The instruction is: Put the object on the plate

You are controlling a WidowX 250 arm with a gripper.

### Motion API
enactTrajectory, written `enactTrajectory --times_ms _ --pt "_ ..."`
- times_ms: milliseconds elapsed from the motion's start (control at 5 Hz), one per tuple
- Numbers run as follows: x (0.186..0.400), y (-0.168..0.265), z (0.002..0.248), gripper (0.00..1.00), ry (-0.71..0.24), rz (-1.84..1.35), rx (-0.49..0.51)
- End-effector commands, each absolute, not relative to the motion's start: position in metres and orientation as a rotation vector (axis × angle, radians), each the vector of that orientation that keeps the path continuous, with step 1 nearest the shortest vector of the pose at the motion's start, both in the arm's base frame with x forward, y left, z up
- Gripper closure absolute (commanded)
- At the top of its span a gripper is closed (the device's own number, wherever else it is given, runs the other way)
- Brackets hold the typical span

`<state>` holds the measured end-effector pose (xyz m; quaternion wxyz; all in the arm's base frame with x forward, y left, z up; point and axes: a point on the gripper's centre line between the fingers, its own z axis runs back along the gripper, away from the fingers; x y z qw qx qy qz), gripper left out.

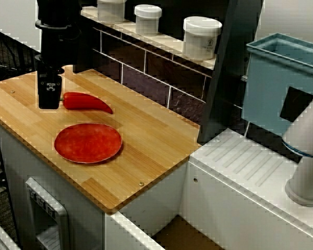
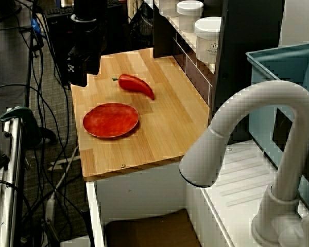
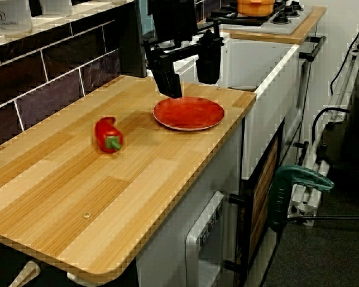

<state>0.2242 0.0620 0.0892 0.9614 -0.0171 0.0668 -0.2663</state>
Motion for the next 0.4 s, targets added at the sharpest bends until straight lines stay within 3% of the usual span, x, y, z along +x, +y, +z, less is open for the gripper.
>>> enactTrajectory --times_ms 0,200 --pt "0.224 0.062 0.089 0.0 0.135 -0.539 -0.035" --pt "0.238 0.073 0.107 0.0 0.087 -0.706 -0.008"
